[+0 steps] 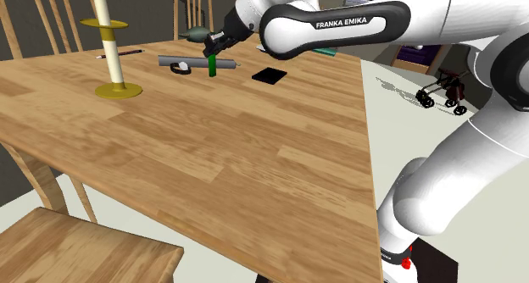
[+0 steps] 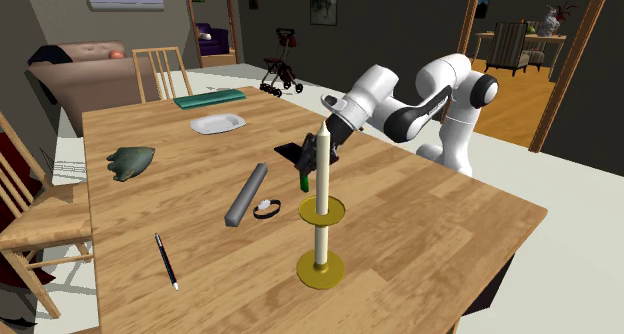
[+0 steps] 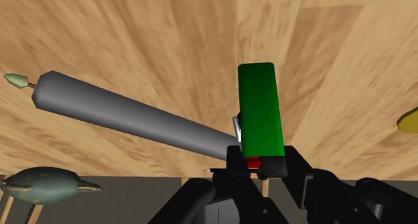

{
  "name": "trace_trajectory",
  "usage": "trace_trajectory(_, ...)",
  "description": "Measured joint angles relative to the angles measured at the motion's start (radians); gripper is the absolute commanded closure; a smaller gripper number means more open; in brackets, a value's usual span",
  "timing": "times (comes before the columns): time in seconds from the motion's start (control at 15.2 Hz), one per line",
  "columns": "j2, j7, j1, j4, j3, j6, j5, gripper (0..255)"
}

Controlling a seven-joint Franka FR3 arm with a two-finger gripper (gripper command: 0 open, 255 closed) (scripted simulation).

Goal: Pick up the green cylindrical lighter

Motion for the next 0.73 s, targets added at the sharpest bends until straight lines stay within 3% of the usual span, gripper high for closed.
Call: trace_trajectory(0.73, 0.002, -0.023, 0.005, 0.143, -0.004, -0.141, 0.018, 255)
